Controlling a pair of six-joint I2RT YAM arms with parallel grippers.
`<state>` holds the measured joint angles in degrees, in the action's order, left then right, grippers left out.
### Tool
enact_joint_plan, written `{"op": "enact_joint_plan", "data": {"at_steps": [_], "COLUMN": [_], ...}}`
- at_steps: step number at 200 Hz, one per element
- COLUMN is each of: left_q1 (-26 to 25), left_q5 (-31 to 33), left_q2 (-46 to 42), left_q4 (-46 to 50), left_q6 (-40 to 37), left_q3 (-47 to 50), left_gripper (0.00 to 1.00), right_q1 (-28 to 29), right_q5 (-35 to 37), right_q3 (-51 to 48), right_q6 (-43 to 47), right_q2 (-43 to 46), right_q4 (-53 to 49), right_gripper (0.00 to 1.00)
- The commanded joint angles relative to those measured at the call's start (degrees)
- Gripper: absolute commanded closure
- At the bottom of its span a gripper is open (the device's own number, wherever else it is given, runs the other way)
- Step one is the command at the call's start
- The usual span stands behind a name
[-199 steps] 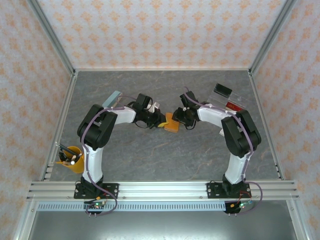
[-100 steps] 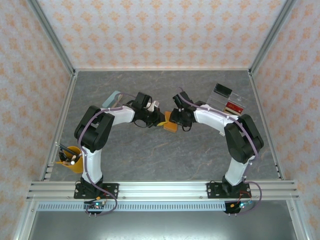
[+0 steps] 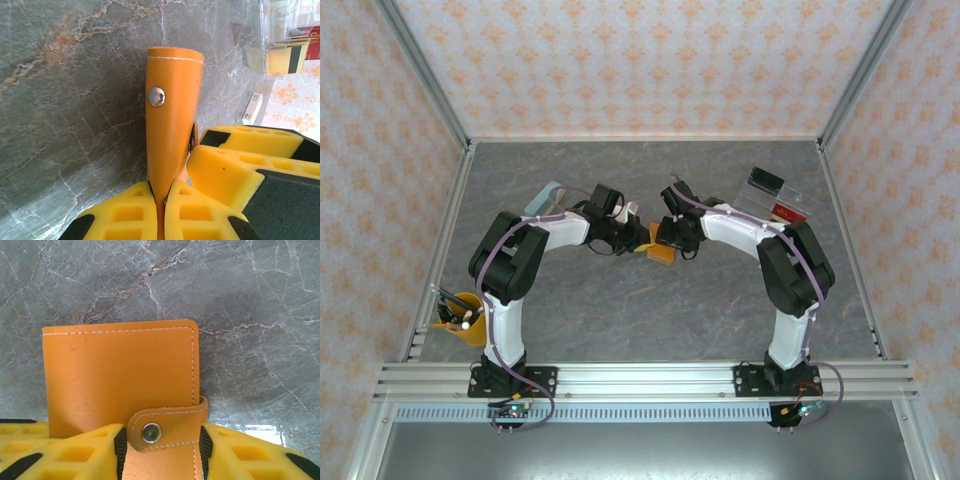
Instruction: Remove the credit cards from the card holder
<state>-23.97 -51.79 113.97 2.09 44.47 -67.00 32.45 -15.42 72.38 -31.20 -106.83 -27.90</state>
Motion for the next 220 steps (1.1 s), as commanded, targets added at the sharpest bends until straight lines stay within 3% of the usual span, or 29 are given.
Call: {"op": "enact_joint_plan", "data": {"at_steps": [1,53,152,204,220], "left_q1": [-0.1,-0.1,0.5,0.5,0.5], "left_q5": [1.0,1.2,3.6,4.9,5.9], "left_q2": [-1.7,-2.0,-1.3,-2.1,-2.8], "left_q4": [1.3,1.9,1.8,4.4,6.3], "left_q6": [-0.7,-0.6,0.8,0.0,-0.7], "left_q3": [0.9,0.7,2.1,2.0,1.7], "left_gripper": [1.00,1.00,1.00,1.00,0.80], "right_q1": [0.0,0.0,0.0,0.0,0.0], "right_q5": [1.4,4.0,17.3,13.0,10.6], "right_q3": [1.7,2.2,0.5,-0.9,-2.1], "right_q6": [0.6,0.6,-3.9,-3.7,-3.7], "right_q2": [-1.3,-1.9,0.9,2.7,3.4], "right_q4": [-2.5,-4.4,-11.6,-8.1,-5.8], "right_gripper": [0.55,0.56,0.76,0.78,0.77]}}
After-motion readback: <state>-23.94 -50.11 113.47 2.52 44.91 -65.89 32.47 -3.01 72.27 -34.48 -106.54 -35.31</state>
